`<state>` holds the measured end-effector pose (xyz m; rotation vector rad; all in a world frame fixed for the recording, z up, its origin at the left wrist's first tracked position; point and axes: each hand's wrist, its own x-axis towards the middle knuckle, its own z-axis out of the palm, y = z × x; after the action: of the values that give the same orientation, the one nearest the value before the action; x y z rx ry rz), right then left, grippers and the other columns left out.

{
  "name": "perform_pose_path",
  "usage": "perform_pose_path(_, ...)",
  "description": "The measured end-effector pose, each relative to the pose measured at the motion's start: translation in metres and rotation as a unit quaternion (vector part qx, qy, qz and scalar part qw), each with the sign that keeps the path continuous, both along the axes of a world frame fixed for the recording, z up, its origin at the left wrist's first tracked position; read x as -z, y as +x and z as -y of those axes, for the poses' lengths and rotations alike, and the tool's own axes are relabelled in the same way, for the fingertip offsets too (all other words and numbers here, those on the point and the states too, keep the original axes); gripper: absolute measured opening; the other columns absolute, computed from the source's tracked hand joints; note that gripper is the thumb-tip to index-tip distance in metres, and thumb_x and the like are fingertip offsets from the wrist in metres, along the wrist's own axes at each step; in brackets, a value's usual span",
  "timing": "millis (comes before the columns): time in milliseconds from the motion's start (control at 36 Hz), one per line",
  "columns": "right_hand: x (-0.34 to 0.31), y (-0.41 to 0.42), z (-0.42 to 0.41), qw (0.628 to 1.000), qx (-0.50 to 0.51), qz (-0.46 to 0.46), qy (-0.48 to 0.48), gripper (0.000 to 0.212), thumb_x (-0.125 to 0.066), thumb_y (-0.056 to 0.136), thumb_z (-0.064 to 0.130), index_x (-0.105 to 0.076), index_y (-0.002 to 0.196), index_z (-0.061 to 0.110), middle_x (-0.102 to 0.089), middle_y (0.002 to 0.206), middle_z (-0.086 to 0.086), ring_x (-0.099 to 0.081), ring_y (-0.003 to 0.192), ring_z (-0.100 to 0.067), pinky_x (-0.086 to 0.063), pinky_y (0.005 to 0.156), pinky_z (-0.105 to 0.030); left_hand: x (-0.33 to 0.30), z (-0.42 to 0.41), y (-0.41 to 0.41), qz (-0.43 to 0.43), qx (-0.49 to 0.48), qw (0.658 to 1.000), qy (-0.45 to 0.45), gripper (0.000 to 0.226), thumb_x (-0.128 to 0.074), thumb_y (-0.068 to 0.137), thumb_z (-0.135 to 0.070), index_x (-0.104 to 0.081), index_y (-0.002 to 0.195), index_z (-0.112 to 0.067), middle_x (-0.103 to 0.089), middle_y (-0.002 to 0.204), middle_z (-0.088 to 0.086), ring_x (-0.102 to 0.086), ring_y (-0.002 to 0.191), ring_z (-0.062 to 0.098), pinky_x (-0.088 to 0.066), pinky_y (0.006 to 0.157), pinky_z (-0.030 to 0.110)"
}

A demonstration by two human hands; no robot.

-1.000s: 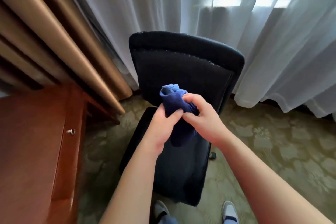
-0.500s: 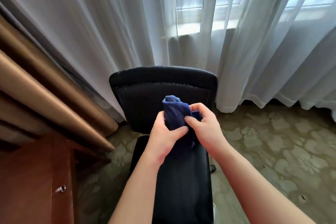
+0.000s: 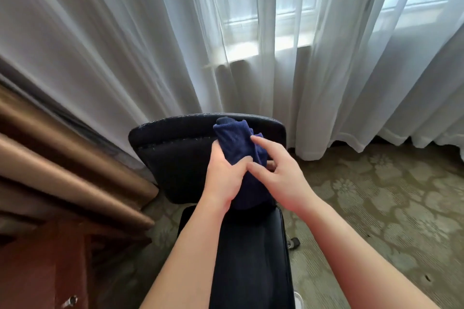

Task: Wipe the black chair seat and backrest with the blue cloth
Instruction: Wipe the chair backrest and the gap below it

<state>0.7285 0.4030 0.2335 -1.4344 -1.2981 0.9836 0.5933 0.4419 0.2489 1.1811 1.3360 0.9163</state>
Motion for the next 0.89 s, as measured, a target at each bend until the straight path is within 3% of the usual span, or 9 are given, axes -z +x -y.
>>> perform_pose_path(56,0.003,0.005,-0.005,0.999,-0.031,0.002,-0.015,0.06,-0.067,0.086,0.045,-0.047,0.143,0.043,-0.047,0.144,0.02,-0.047,0.132,0.004,-0.043,0.112,-0.031,-0.002,-0.011,0.005,0.011,0.023,1.0,-0.008,0.052,-0.073,0.085,-0.01,-0.055,0.13,-0.028,-0.072,0.119,-0.004,-0.07,0.11,0.015,-0.057,0.097,0.046)
perform_pose_path(83,0.003,0.008,-0.009,0.999,-0.035,0.006,-0.022,0.062,-0.069,0.089,0.041,-0.045,0.146,0.039,-0.046,0.146,0.017,-0.044,0.132,0.007,-0.039,0.112,-0.021,-0.003,-0.016,0.006,0.027,0.034,0.999,-0.022,0.047,-0.07,0.089,-0.009,-0.056,0.13,-0.028,-0.073,0.119,-0.002,-0.07,0.11,0.017,-0.057,0.097,0.049)
perform_pose_path(139,0.002,0.013,-0.018,0.999,-0.024,0.031,-0.026,0.067,-0.073,0.089,0.035,-0.043,0.149,0.036,-0.045,0.147,0.013,-0.041,0.13,0.011,-0.031,0.102,-0.001,-0.008,-0.023,0.01,0.06,0.051,0.995,-0.061,0.034,-0.061,0.098,-0.01,-0.058,0.127,-0.027,-0.075,0.116,0.002,-0.073,0.106,0.023,-0.057,0.093,0.055)
perform_pose_path(167,0.001,0.015,-0.022,0.999,-0.013,0.043,-0.025,0.069,-0.076,0.087,0.034,-0.043,0.148,0.036,-0.047,0.146,0.013,-0.041,0.13,0.01,-0.03,0.099,0.001,-0.011,-0.026,0.011,0.07,0.06,0.993,-0.073,0.03,-0.056,0.1,-0.011,-0.059,0.126,-0.026,-0.075,0.115,0.004,-0.073,0.105,0.026,-0.058,0.091,0.056)
perform_pose_path(250,0.002,0.02,-0.033,0.998,0.035,0.047,-0.027,0.074,-0.082,0.081,0.033,-0.047,0.146,0.037,-0.054,0.14,0.012,-0.048,0.129,0.004,-0.036,0.105,-0.013,-0.019,-0.035,0.017,0.078,0.1,0.989,-0.08,0.03,-0.048,0.102,-0.012,-0.064,0.124,-0.023,-0.074,0.115,0.01,-0.071,0.107,0.034,-0.057,0.086,0.052)
perform_pose_path(361,0.005,0.024,-0.045,0.995,0.081,0.05,-0.034,0.073,-0.081,0.081,0.021,-0.05,0.145,0.035,-0.059,0.136,0.011,-0.053,0.126,-0.002,-0.043,0.109,-0.025,-0.024,-0.048,0.019,0.04,0.144,0.987,-0.062,0.034,-0.043,0.101,-0.014,-0.07,0.118,-0.023,-0.077,0.108,0.004,-0.073,0.1,0.023,-0.06,0.077,0.037)
perform_pose_path(528,0.014,0.02,-0.065,0.982,0.177,0.021,-0.055,0.061,-0.073,0.079,0.014,-0.06,0.136,0.034,-0.066,0.128,0.011,-0.06,0.121,-0.004,-0.048,0.108,-0.038,-0.01,-0.09,0.001,-0.089,0.152,0.984,0.006,0.031,-0.057,0.092,-0.005,-0.075,0.11,-0.022,-0.076,0.104,-0.006,-0.069,0.099,0.006,-0.055,0.091,0.031)
perform_pose_path(667,0.018,0.021,-0.082,0.955,0.288,0.016,-0.071,0.058,-0.071,0.079,0.019,-0.062,0.134,0.033,-0.067,0.126,0.012,-0.062,0.118,-0.006,-0.049,0.107,-0.037,0.001,-0.136,-0.035,-0.203,0.09,0.973,0.068,0.037,-0.063,0.084,-0.008,-0.073,0.114,-0.028,-0.071,0.11,-0.011,-0.065,0.104,0.007,-0.054,0.1,0.037)
perform_pose_path(889,0.02,0.021,-0.105,0.911,0.407,0.041,-0.057,0.058,-0.068,0.086,0.011,-0.056,0.141,0.024,-0.056,0.137,0.002,-0.053,0.127,-0.01,-0.04,0.111,-0.025,0.017,-0.183,-0.073,-0.415,0.101,0.891,0.155,0.06,-0.067,0.083,-0.017,-0.054,0.14,-0.025,-0.051,0.14,0.001,-0.041,0.131,0.028,-0.032,0.114,0.042)
